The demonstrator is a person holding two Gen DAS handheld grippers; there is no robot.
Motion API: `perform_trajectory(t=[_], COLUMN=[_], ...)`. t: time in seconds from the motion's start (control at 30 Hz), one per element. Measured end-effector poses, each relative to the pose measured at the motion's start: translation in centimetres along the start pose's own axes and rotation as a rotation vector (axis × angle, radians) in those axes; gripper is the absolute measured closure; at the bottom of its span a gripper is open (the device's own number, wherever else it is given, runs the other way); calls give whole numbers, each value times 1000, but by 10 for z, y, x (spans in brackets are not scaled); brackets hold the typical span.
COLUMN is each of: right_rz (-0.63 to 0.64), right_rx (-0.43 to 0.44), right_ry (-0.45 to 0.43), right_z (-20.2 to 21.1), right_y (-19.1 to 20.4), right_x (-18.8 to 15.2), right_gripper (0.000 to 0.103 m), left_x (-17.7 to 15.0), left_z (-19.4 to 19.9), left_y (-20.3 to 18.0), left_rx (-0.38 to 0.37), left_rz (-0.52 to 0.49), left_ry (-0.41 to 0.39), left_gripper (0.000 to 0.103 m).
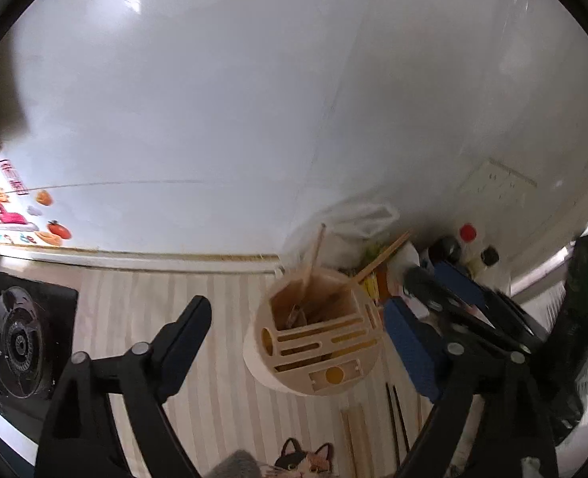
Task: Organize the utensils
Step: 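Open the left tool into the holder while the right tool releases its chopstick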
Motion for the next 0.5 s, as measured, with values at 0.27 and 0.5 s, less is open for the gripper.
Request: perform_trajectory(t=[0.27,0.5], right_rz=[-75,-133], right_rx=[-178,-347], right_ry=[-42,16], right_z=[79,130], right_y=[-47,-99], right_x=[-26,-90], right_gripper=[12,10], left_x=[-24,-91], left_z=[27,11], left_y=[33,32], left_rx=[135,186], left_rz=[-25,-117], left_ry=[-127,-67], left_gripper=[0,0])
Point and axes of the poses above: each gripper's, at about its wrist camera, not at the fingertips, and z roughly against the way its jaws point, y to its left, x to its top, the point moved 7 cm from there along -z, roughly the way its jaws point, and after that the axes turned 14 degrees about -y, right-handed, at the moved point
